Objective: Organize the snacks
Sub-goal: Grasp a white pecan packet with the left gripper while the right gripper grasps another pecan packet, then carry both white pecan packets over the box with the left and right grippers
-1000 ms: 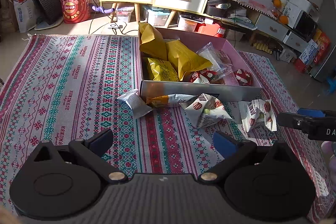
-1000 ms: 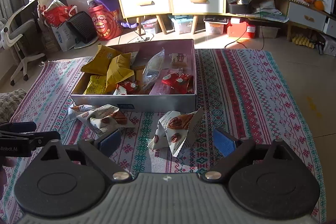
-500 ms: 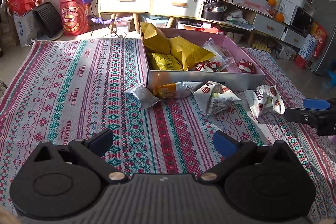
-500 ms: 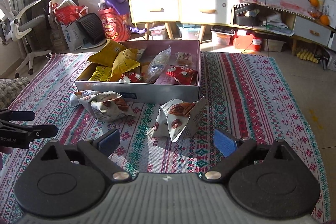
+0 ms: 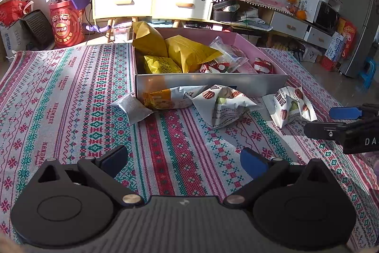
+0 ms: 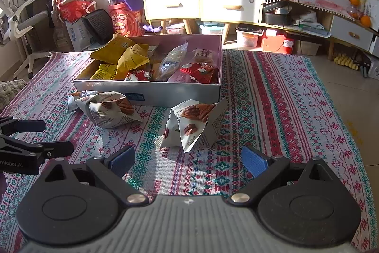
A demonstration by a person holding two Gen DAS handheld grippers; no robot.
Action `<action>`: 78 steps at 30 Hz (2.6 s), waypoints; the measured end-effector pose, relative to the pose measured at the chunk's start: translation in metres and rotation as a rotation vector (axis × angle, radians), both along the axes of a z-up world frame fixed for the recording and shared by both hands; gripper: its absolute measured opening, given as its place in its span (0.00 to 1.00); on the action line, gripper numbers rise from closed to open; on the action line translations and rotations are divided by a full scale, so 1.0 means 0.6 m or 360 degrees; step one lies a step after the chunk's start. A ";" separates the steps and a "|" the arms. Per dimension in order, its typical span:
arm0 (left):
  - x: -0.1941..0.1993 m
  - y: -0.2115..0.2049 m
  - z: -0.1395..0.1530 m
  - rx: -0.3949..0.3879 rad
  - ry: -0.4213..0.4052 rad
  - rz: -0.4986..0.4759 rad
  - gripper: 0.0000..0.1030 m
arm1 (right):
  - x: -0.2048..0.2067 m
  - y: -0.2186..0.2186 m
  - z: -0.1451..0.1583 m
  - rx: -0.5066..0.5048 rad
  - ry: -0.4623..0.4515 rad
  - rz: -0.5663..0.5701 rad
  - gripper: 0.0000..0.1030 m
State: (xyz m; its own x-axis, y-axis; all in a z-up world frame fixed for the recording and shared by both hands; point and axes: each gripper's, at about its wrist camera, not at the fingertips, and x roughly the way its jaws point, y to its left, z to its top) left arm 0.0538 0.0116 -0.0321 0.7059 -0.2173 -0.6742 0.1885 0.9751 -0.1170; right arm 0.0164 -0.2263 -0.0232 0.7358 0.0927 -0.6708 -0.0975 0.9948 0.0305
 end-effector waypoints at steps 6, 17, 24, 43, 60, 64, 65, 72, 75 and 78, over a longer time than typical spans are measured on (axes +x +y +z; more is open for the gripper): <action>0.024 -0.039 0.000 -0.0017 -0.0078 -0.0074 0.99 | 0.028 0.004 0.000 0.0028 -0.0005 -0.0040 0.89; 0.058 -0.062 -0.013 -0.0032 -0.0076 -0.0014 0.86 | 0.077 -0.013 -0.022 0.0178 0.0144 -0.0150 0.73; 0.078 -0.060 -0.007 -0.0167 -0.0042 0.0086 0.86 | 0.086 -0.011 -0.026 0.0199 0.0166 -0.0177 0.62; 0.073 -0.076 0.010 -0.0148 -0.0018 0.0028 0.48 | 0.079 0.000 -0.010 0.0146 0.0156 -0.0163 0.54; 0.043 -0.043 0.022 -0.0220 -0.0011 -0.0036 0.47 | 0.068 -0.004 0.020 0.0191 0.0107 -0.0156 0.53; 0.037 -0.034 0.029 -0.0246 -0.0007 -0.0037 0.47 | 0.066 -0.005 0.028 0.0213 0.0095 -0.0154 0.53; 0.035 -0.034 0.032 -0.0252 -0.0009 -0.0039 0.47 | 0.066 -0.006 0.031 0.0219 0.0093 -0.0154 0.54; 0.032 -0.030 0.062 -0.0303 -0.0055 -0.0042 0.47 | 0.068 -0.010 0.059 0.0288 0.0036 -0.0159 0.53; 0.039 -0.032 0.075 -0.0303 -0.0084 -0.0039 0.47 | 0.077 -0.014 0.072 0.0322 0.0005 -0.0177 0.53; 0.057 -0.037 0.087 -0.0277 -0.0104 -0.0038 0.47 | 0.096 -0.018 0.085 0.0333 -0.0025 -0.0173 0.53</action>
